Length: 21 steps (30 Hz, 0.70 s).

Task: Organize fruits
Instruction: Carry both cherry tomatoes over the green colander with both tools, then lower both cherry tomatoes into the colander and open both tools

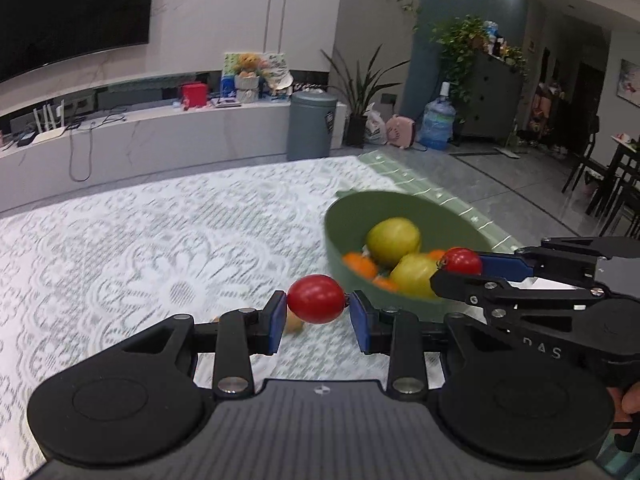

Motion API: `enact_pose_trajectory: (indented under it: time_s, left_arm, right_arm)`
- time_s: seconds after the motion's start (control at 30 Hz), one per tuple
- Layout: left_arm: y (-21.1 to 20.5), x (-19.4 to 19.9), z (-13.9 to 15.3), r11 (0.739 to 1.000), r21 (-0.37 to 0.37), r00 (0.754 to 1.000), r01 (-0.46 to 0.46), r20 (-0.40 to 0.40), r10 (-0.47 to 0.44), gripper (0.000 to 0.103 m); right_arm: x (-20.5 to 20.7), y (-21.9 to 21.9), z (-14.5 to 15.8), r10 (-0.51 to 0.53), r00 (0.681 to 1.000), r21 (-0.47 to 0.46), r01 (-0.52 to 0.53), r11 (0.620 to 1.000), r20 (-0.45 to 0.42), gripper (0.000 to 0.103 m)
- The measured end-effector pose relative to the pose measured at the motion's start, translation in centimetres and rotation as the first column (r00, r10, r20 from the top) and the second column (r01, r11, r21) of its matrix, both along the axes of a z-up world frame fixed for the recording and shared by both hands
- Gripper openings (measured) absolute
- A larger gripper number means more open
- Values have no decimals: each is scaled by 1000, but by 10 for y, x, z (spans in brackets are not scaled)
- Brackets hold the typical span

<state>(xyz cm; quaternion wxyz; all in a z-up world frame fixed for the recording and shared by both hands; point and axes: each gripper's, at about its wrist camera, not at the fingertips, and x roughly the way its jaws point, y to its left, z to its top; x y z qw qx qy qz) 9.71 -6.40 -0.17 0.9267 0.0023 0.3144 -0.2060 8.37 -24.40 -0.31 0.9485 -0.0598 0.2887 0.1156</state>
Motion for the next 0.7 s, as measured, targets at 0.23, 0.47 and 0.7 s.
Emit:
enact_pose_trajectory:
  time_s: [0.23,0.47,0.7]
  left_arm:
    - [-27,17,12,998,-8,998,55,20,-55,39]
    - [-53,38,12,993,-13,993,115,-19,-115,39]
    - [-69,57,0,986,-12,980,164,-109,-164,39]
  right_arm:
    - [23,-22,12,-6,999,-61,3,998,-39,25]
    - [42,-36,13,-6,994,-105,-5,995,-108,25]
    - [59,-43,8,2,979,-142,-32,989,-206,25]
